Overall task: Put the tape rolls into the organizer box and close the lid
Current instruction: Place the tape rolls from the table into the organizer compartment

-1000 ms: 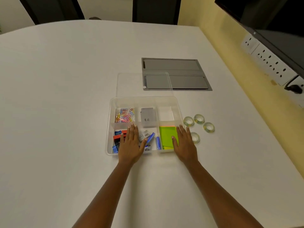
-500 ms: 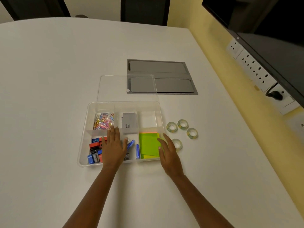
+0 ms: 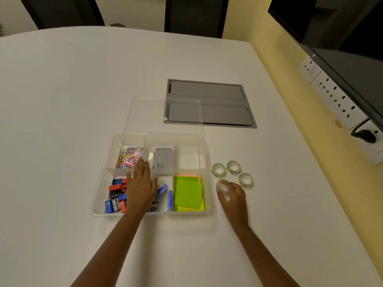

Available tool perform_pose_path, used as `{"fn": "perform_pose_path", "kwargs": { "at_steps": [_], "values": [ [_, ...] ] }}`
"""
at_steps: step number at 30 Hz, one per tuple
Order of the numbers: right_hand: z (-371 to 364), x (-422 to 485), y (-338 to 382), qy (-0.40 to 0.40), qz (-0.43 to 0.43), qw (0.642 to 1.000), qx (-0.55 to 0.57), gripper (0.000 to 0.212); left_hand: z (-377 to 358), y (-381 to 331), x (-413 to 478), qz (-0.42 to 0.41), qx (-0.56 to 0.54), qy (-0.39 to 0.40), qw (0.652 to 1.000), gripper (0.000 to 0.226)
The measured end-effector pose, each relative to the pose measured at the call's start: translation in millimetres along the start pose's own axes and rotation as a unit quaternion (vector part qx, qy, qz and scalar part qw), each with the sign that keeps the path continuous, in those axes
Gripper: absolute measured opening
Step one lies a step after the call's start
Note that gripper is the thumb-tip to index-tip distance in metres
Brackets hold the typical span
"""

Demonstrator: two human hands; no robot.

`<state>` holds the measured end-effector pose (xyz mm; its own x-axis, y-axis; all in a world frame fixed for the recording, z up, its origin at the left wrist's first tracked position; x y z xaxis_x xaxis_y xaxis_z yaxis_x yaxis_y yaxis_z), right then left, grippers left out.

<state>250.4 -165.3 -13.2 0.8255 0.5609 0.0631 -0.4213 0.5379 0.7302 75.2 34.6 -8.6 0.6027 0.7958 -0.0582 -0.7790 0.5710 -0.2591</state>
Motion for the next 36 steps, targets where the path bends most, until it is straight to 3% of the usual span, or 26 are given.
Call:
{"fn": "perform_pose_path", "kwargs": {
  "at_steps": [4,9,12,17,23,26,30,33,36],
  "values": [
    [-3.4,25.5,41.5,-0.008,0.068,0.996,0.049,0.030,2.2,5.0,-2.1,-0.018,-0.012,0.011,1.000,0.055],
    [-33.0,46.6,85.6,0.085,0.158,0.983,-0.048,0.027,6.2,10.1,-8.4,-0.014,0.009,0.027,0.999,0.064],
    [-43.2,54.4,89.1,0.124,0.152,0.978,-0.065,0.025,10.3,12.0,-10.9,0.014,-0.015,0.003,1.000,0.057],
    [-21.7,60.7,61.6,-0.003,0.138,0.990,-0.031,0.022,16.7,9.6,-13.9,0.027,-0.025,-0.005,0.999,0.054],
    [-18.7,57.1,7.5,0.126,0.057,0.962,-0.235,0.033,16.1,8.7,-16.6,0.015,-0.033,-0.019,0.999,0.058],
    [-18.4,59.1,8.3,0.106,0.048,0.972,-0.205,0.027,16.4,8.7,-16.4,0.014,-0.032,-0.023,0.999,0.055],
    [-12.8,65.6,33.1,0.013,-0.002,0.999,-0.043,0.018,16.2,9.2,-15.3,0.016,-0.031,-0.022,0.999,0.053],
    [-17.6,63.7,65.1,0.006,0.088,0.996,-0.023,0.016,16.0,9.2,-15.3,0.018,-0.032,-0.021,0.999,0.052],
    [-33.5,58.5,85.2,0.077,0.155,0.982,-0.081,0.021,16.1,9.4,-16.1,0.025,-0.039,-0.024,0.999,0.051]
  ]
}}
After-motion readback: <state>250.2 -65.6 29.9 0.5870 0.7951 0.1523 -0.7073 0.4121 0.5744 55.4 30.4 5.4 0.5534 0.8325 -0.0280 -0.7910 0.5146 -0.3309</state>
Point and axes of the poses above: each hand's wrist, its own x-axis towards the middle knuckle, its own z-axis out of the back of the hand, y = z × x, the point moved 3 cm from there along x, towards the middle knuckle, and after that the axes turned 6 degrees about x, right-handed, at the moved point
